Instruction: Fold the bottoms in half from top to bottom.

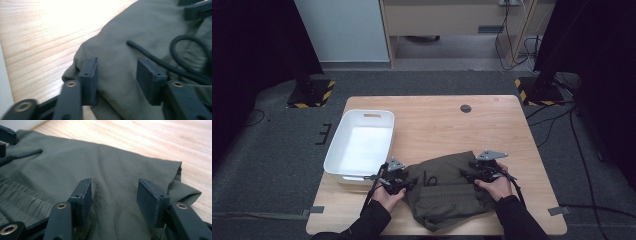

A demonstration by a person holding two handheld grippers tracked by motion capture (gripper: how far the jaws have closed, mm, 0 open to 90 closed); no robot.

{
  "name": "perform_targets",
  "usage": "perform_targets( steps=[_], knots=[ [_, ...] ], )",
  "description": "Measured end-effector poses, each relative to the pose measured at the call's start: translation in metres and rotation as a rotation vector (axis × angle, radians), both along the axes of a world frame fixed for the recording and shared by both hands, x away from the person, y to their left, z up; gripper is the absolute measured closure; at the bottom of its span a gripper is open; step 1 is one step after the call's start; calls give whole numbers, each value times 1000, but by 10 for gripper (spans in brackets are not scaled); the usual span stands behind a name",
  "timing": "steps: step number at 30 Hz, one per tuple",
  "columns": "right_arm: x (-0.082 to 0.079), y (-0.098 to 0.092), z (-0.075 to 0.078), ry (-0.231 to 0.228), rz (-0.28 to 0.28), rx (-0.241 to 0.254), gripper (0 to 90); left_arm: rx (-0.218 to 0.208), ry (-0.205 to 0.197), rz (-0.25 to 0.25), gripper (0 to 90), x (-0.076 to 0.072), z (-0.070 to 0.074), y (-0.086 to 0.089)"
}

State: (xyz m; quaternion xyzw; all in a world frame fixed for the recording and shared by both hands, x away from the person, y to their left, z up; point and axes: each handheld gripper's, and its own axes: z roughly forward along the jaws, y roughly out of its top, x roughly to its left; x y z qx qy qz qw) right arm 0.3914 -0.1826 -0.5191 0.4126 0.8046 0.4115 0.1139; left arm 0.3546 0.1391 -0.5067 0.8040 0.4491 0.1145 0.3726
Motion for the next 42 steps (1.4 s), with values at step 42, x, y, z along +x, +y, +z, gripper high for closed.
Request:
perform_targets(
  steps=[42],
  knots=[
    [22, -4, 30, -95, -104, 165, 361, -112, -174, -2, 417, 34, 40, -14]
  ],
)
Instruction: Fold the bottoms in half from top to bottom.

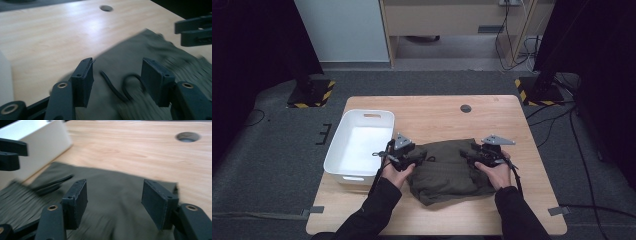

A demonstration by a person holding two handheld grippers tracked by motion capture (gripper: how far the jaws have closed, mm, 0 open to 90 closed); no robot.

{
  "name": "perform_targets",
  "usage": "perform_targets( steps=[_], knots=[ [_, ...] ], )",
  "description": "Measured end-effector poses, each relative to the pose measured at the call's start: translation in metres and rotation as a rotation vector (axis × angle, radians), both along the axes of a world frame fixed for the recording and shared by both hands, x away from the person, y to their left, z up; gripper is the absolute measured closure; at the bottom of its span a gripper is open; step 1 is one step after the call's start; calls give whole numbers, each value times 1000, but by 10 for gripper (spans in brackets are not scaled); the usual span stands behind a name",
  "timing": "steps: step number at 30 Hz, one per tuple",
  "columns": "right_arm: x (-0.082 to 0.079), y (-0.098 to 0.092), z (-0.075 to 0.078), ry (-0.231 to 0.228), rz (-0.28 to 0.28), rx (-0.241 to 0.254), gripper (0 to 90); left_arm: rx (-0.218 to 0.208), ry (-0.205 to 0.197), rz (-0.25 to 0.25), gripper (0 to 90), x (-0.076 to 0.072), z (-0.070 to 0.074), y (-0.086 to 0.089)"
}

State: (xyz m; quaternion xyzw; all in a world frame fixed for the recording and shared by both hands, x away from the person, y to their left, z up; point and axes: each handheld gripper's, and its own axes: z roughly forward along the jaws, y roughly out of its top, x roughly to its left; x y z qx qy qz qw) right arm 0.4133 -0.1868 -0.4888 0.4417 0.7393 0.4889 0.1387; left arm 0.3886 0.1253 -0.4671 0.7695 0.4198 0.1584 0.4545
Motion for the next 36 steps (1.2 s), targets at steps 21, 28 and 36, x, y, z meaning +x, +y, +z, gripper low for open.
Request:
perform_targets(
  steps=[21, 28, 36],
  knots=[
    [-18, 0, -26, 124, 131, 0, 380, -25, 125, -82, 429, -28, -27, -2],
    [-20, -1, -22, 89, 151, 5, 581, -14, 99, -105, 480, -34, -23, 1],
    [-39, -10, -13, 16, 240, 60, 660, -30, 95, -158, 484, -56, -18, 11]
  ],
)
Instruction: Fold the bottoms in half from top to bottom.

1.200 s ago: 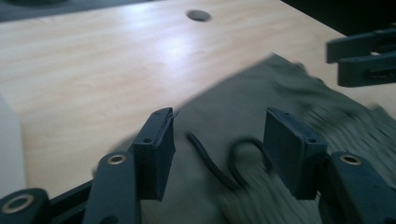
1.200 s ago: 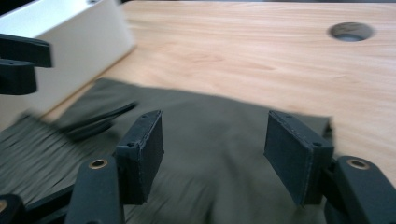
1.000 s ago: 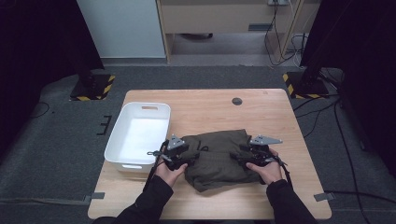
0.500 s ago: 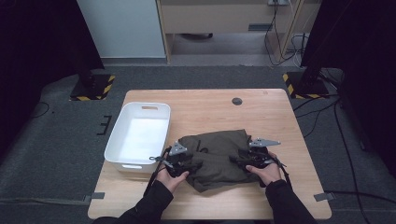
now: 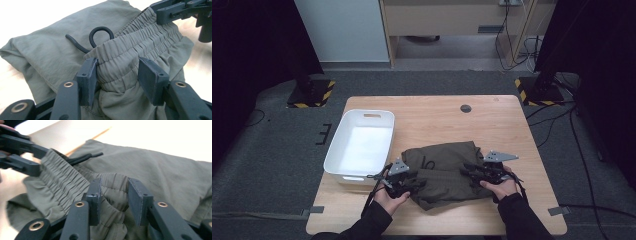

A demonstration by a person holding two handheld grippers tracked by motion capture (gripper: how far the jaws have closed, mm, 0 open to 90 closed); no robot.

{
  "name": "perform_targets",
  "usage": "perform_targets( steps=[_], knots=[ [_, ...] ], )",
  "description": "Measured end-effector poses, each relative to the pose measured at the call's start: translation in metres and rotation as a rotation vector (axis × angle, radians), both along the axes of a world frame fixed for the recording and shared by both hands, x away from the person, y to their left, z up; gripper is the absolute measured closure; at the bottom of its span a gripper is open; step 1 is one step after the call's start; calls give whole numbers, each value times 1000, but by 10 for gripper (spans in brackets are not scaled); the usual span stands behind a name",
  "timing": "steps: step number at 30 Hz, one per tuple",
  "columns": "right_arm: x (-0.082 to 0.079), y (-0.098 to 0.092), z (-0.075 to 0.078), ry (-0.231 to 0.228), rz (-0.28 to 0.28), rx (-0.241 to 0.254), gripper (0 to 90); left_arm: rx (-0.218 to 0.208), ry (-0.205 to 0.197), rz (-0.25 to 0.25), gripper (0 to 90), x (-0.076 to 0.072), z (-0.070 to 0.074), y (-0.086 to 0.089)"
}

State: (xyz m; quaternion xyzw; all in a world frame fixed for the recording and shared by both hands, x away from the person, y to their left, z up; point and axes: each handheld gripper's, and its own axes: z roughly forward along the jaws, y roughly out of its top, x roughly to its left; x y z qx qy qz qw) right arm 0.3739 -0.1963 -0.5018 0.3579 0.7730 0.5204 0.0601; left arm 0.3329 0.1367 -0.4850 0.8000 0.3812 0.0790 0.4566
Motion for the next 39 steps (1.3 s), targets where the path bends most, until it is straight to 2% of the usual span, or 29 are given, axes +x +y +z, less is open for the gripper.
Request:
perform_targets(
  steps=[3, 5, 9, 12, 14, 17, 19, 24, 28, 31, 34, 35, 37, 39],
  knots=[
    [-7, -2, 2, -15, 21, 12, 697, 0, -8, -14, 496, -3, 1, 2],
    [-6, -2, 1, -7, 22, 17, 690, 15, -14, -18, 531, -2, 0, 2],
    [0, 1, -7, 42, 15, -2, 546, 12, -2, -8, 535, 2, -4, 1],
    [5, 4, -13, 71, 10, -24, 506, -4, 10, 8, 530, 7, -3, 1],
    [8, 6, -15, 85, 6, -25, 514, -22, 18, 21, 518, 12, -2, 0],
    [11, 8, -15, 87, -2, -31, 527, -19, 40, 38, 515, 20, -6, -2],
    [13, 8, -17, 99, -15, -27, 503, -25, 53, 49, 520, 22, -7, -3],
    [19, 12, -19, 114, -30, -26, 449, -23, 42, 70, 529, 26, -6, -4],
    [24, 17, -20, 123, -32, -44, 445, -2, 46, 97, 485, 30, -8, -9],
    [26, 19, -22, 126, -39, -50, 474, 13, 54, 110, 482, 33, -10, -12],
    [25, 19, -22, 122, -48, -51, 595, 20, 49, 103, 531, 33, -11, -15],
    [24, 19, -21, 106, -46, -49, 652, 23, 40, 100, 545, 32, -10, -16],
    [21, 20, -16, 76, -35, -47, 689, 23, 23, 91, 566, 29, -7, -16],
    [17, 19, -11, 49, -19, -20, 718, 19, 4, 77, 588, 24, -3, -15]
  ],
)
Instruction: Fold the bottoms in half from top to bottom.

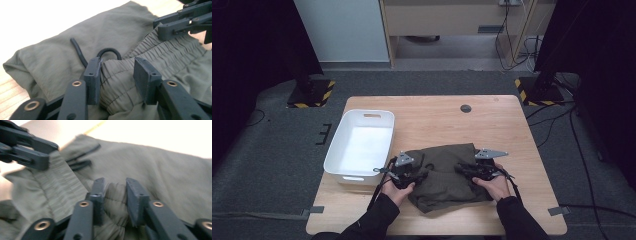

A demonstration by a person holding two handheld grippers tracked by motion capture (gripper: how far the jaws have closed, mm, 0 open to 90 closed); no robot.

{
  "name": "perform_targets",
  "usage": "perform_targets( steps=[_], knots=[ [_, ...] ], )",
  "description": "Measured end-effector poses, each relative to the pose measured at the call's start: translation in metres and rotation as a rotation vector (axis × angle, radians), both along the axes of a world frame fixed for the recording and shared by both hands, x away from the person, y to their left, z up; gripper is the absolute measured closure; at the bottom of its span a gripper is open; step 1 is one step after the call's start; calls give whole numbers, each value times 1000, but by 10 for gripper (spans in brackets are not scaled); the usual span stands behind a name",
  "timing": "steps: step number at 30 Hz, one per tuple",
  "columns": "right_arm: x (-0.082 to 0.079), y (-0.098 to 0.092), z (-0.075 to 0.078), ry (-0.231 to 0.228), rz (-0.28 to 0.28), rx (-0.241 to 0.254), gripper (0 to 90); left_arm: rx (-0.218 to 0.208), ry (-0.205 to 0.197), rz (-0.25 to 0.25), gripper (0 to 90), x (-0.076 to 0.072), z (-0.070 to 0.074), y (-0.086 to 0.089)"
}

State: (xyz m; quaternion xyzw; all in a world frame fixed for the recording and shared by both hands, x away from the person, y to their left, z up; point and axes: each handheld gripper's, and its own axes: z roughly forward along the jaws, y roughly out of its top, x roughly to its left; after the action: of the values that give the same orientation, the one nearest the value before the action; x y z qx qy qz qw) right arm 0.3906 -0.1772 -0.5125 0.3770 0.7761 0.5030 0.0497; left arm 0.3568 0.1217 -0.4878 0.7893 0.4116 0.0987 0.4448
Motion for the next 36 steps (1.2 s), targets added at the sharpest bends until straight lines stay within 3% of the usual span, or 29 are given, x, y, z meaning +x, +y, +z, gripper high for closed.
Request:
perform_targets(
  steps=[4, 10, 13, 19, 22, 26, 29, 31, 33, 36],
  knots=[
    [-13, -5, 9, -16, 33, 59, 724, 0, -45, -51, 611, -18, 8, 6],
    [-35, -11, 14, -41, 93, 75, 726, -14, -63, -119, 632, -43, 11, 15],
    [-42, -12, 16, -45, 120, 81, 720, -19, -71, -145, 698, -49, 13, 15],
    [-36, -8, 7, -11, 109, 30, 542, -5, -71, -147, 716, -47, 11, 14],
    [-31, -6, 0, 22, 109, -6, 519, -5, -71, -147, 721, -47, 11, 14],
    [-27, -3, -5, 37, 105, -33, 680, 0, -67, -151, 724, -48, 10, 14],
    [-28, -3, -2, 15, 131, -36, 803, -10, -63, -148, 723, -47, 11, 16],
    [-30, -5, 2, -13, 151, -18, 820, -36, -66, -115, 708, -45, 15, 22],
    [-34, -9, 8, -44, 173, 19, 823, -55, -75, -51, 658, -41, 19, 33],
    [-38, -15, 14, -91, 186, 60, 823, -1, -43, 51, 626, -30, 12, 46]
  ],
)
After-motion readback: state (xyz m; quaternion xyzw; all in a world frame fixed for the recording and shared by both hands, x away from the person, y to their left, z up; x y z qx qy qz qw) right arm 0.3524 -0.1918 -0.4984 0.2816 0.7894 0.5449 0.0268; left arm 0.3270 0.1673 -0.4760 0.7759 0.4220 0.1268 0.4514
